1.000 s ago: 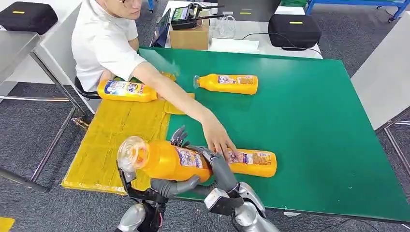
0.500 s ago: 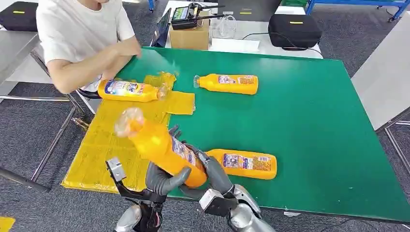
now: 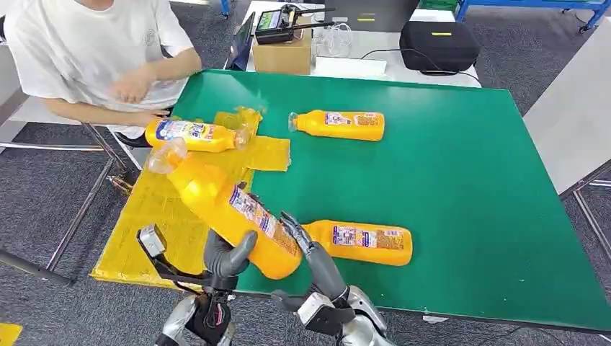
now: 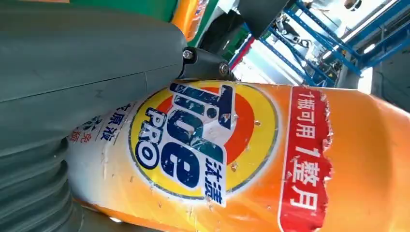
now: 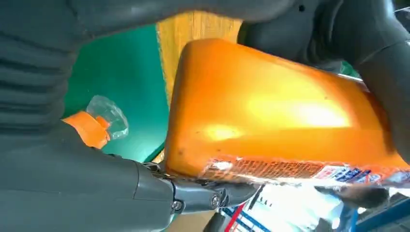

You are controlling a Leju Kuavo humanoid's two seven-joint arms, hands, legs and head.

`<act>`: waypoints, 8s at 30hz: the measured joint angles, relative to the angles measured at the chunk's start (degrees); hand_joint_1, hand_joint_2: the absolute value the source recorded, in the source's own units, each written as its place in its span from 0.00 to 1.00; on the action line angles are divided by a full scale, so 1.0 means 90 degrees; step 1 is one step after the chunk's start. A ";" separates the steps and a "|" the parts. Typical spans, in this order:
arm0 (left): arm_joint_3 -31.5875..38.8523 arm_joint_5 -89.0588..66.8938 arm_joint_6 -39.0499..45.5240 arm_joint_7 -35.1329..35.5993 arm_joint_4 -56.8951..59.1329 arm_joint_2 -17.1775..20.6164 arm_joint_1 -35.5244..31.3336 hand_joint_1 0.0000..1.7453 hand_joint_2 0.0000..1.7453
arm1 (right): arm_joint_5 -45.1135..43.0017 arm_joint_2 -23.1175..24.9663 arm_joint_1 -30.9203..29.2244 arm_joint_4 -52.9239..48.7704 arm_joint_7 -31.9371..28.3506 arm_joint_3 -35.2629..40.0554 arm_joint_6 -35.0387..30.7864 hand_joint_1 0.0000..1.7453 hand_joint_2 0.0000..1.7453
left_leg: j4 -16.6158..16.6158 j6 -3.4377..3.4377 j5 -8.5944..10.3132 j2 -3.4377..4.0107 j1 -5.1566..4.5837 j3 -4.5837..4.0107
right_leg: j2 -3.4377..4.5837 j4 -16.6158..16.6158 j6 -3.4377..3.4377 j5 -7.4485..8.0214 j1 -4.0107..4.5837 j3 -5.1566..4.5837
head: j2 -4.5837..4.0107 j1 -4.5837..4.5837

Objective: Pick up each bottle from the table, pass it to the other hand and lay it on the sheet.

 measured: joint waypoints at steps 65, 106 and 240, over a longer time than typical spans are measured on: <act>0.1358 -0.8716 0.0509 0.0671 0.4382 0.1637 -0.3371 0.00 1.00 | -0.0894 -0.0500 0.1065 -0.2193 -0.0053 -0.1421 -0.0706 0.00 1.00 | 0.0000 -0.0003 0.0011 -0.0009 -0.0001 0.0009 | -0.0009 0.0016 0.0000 0.0000 -0.0001 0.0011 | 0.0000 -0.0002; 0.2275 -0.3898 0.2246 -0.1061 -0.2258 0.0369 -0.0520 0.00 1.00 | 0.4864 -0.1010 -0.0605 0.1525 0.3072 -0.1613 -0.2093 0.00 1.00 | 0.0000 -0.0001 0.0010 -0.0003 -0.0001 0.0030 | -0.0005 0.0008 0.0000 0.0001 -0.0001 0.0030 | 0.0000 0.0000; -0.0245 -0.2819 0.1061 0.0238 -0.1083 0.0114 0.0424 0.00 1.00 | -0.0182 -0.0211 0.0185 -0.1321 0.0933 -0.0952 0.1278 1.00 1.00 | 0.0000 -0.0002 0.0007 -0.0019 0.0000 -0.0011 | -0.0016 0.0008 0.0000 0.0000 -0.0001 -0.0004 | 0.0000 0.0002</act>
